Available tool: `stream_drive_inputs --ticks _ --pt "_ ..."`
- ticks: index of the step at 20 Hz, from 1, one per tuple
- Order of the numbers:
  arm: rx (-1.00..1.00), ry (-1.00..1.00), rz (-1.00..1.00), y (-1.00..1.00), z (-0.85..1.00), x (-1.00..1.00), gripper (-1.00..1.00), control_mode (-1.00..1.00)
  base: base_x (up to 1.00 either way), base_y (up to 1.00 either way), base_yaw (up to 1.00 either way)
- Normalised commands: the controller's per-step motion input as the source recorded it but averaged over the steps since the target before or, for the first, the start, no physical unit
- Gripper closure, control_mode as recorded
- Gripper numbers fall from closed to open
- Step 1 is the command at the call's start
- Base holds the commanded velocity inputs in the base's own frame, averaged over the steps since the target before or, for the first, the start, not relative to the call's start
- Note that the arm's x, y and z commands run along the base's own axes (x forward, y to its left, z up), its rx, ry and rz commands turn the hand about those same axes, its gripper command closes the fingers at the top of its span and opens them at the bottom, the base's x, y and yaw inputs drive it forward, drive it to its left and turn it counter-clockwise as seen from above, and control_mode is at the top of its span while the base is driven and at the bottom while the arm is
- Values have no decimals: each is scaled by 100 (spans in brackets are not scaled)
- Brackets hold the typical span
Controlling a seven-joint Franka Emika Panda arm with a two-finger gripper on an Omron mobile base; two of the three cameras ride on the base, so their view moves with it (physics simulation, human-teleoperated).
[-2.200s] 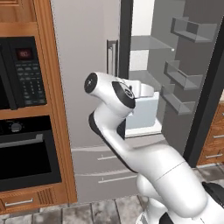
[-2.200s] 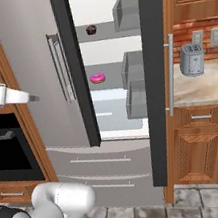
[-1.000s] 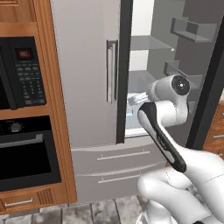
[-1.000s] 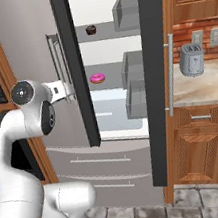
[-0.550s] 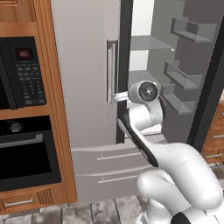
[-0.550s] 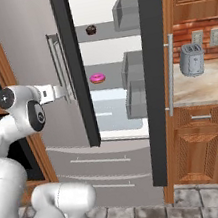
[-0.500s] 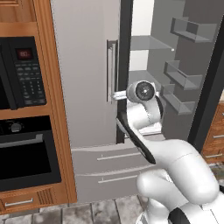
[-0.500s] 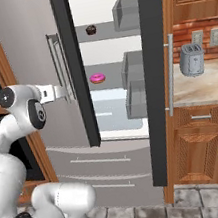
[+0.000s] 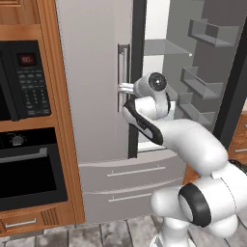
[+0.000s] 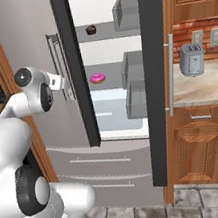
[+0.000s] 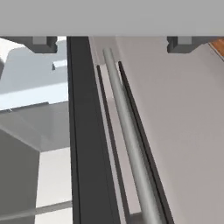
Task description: Take the cupcake and donut from the fridge and place them on the empty tray on the dining counter.
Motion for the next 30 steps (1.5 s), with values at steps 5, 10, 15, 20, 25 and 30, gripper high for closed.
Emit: stream_drive_inputs --ticks 5,10,15,20,25,30 --pt "11 3 24 0 2 38 -100 -100 0 0 0" --pt "1 0 5 3 -8 95 -100 -100 0 0 0" --pt "0 0 0 35 -23 100 -100 -100 0 0 0" --pt "-4 -1 -6 46 -29 100 -100 -100 0 0 0" --pt "-9 0 -12 37 -34 100 -100 -100 0 0 0" --pt "-12 11 -22 68 -5 88 100 -100 0 0 0"
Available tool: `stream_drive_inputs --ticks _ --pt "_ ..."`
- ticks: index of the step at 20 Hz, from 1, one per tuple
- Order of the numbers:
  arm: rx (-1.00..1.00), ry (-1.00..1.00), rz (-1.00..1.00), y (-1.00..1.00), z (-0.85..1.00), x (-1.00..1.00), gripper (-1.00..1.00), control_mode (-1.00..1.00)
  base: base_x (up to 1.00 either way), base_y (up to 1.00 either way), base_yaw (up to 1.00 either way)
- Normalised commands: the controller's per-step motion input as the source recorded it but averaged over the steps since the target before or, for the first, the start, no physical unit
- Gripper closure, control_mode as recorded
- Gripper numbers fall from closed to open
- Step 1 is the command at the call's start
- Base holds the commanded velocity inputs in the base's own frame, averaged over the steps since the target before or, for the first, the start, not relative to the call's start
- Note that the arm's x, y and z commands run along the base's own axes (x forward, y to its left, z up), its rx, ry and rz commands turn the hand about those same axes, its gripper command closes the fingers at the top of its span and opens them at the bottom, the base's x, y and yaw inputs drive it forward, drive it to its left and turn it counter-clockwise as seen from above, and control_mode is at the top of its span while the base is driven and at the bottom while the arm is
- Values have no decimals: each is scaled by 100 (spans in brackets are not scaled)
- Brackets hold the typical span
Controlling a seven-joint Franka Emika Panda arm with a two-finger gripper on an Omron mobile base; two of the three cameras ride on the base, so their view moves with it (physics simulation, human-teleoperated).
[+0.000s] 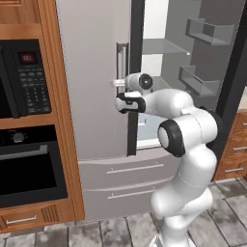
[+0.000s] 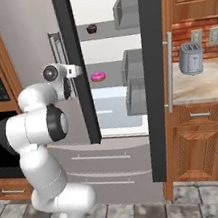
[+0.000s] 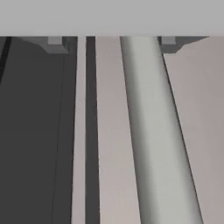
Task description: Take the cupcake and donut from the fridge and place them on the empty tray on the dining counter.
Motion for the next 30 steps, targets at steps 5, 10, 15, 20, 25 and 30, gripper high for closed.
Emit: stream_drive_inputs --ticks 5,10,15,20,25,30 --pt "-2 44 -16 22 43 -1 100 -100 0 0 0" --pt "-2 38 -9 41 47 -64 100 -100 0 0 0" --pt "0 30 -4 40 2 -98 100 -100 0 0 0" --pt "0 11 -4 55 0 -100 100 -100 0 0 0" --pt "-2 -2 0 67 3 -100 -100 -100 0 0 0" --pt "-1 -8 0 7 24 -100 -100 -100 0 0 0"
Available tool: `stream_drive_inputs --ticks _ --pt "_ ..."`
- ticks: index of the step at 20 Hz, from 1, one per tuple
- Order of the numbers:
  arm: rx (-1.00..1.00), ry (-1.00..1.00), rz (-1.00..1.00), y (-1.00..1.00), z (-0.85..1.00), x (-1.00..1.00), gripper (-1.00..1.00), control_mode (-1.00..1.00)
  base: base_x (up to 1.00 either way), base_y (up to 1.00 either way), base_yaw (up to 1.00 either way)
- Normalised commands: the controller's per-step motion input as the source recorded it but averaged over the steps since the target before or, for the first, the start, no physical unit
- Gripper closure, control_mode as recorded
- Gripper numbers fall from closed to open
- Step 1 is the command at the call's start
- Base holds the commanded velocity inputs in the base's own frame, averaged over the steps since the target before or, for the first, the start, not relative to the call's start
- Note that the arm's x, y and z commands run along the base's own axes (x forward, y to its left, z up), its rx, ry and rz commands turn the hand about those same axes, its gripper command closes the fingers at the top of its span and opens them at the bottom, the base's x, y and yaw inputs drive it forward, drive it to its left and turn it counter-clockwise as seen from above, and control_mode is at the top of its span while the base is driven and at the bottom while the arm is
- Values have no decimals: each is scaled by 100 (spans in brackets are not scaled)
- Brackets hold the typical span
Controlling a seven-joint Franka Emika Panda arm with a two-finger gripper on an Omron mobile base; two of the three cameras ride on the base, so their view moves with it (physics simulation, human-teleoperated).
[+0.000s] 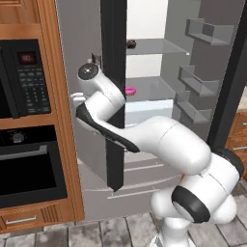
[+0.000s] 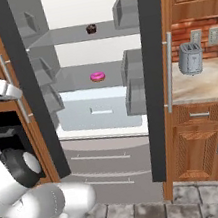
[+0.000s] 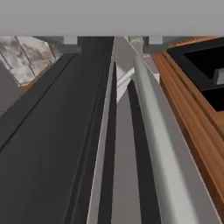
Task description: Take the cupcake and donut from the fridge and place them on the empty tray on the dining counter.
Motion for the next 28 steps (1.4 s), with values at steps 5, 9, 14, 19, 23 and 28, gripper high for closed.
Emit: stream_drive_inputs --ticks 5,9,14,19,23,28 --pt "0 -7 0 -33 59 -100 -100 -100 0 0 0" --pt "0 0 0 -81 57 -100 -100 -100 0 0 0" --pt "0 0 1 -100 20 -80 -100 -100 0 0 0" --pt "-6 1 22 -88 2 -10 -100 -100 0 0 0" --pt "-2 0 50 -49 0 37 -100 -100 0 0 0" --pt "-1 0 48 -15 0 76 -100 -100 0 0 0"
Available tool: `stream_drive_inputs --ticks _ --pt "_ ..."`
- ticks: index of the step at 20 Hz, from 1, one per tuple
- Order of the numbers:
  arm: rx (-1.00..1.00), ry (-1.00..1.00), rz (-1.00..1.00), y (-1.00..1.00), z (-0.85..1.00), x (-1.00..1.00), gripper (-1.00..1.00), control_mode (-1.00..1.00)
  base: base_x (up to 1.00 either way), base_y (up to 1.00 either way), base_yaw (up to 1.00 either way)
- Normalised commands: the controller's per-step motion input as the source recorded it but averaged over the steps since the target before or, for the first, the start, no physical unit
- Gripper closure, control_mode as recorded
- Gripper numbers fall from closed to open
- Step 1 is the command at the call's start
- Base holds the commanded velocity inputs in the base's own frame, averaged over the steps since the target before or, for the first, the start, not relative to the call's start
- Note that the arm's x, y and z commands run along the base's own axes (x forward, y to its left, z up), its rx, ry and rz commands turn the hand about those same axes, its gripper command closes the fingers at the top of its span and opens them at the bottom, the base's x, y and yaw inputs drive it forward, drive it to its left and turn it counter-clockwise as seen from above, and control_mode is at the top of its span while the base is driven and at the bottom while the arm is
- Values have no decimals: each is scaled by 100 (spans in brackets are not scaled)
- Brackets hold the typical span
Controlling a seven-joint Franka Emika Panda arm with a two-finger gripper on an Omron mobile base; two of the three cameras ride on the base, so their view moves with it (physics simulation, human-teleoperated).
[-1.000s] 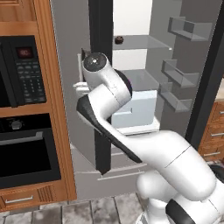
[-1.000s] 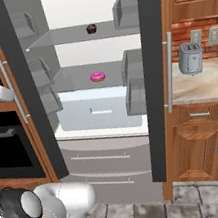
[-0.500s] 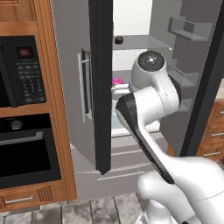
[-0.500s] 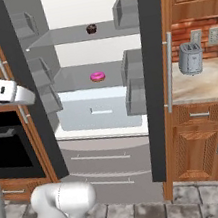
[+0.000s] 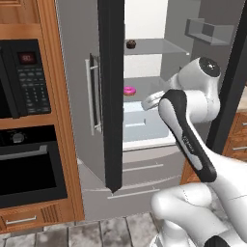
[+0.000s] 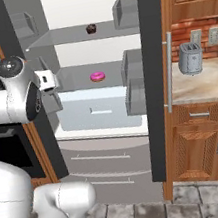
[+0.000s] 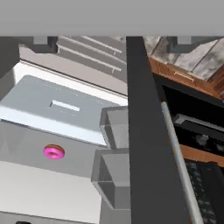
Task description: Take the cupcake and donut from the fridge and place them on the empty tray on the dining counter.
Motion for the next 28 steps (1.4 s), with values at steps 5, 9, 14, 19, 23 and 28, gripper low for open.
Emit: stream_drive_inputs --ticks 5,9,14,19,23,28 --pt "0 -7 9 4 28 65 -100 -100 0 0 0" --pt "0 -20 -6 16 61 32 -100 -100 0 0 0" --pt "0 -35 -6 5 48 18 -100 -100 0 0 0" --pt "0 -36 0 -28 8 -23 -100 -100 0 0 0" --pt "3 -11 6 -27 28 -3 -100 -100 0 0 0" --pt "1 6 6 -4 25 52 -100 -100 0 0 0"
